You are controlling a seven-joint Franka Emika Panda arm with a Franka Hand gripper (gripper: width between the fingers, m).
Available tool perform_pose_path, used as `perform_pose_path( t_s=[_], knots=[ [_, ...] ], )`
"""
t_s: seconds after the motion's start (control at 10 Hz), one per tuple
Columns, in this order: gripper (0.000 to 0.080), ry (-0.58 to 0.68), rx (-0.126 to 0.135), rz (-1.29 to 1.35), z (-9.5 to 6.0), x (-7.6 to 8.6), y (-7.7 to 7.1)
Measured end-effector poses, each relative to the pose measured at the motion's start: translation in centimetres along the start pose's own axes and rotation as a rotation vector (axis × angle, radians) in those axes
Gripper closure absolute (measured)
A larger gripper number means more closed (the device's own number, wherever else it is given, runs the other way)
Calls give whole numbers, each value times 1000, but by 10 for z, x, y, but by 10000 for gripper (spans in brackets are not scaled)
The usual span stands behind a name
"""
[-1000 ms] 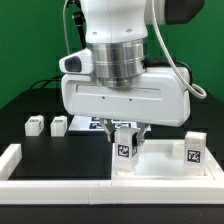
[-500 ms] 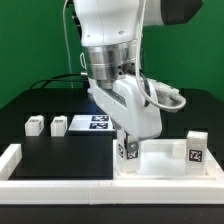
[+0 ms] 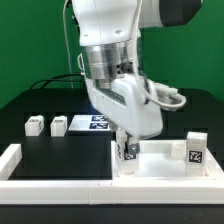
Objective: Assemble square table
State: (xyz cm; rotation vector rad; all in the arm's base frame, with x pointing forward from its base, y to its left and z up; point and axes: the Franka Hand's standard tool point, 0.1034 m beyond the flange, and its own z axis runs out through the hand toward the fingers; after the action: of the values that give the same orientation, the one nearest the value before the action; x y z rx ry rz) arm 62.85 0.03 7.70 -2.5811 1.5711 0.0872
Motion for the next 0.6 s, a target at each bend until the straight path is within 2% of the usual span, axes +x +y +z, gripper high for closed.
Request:
perform_pose_path(
  t_s=[0.1,0.2,0.6],
  knots=[
    [233,14,6,-162,0,0,-3],
    [167,18,0,-249,0,-2,-3],
    [150,20,-4,-531,0,0,-2]
  ],
)
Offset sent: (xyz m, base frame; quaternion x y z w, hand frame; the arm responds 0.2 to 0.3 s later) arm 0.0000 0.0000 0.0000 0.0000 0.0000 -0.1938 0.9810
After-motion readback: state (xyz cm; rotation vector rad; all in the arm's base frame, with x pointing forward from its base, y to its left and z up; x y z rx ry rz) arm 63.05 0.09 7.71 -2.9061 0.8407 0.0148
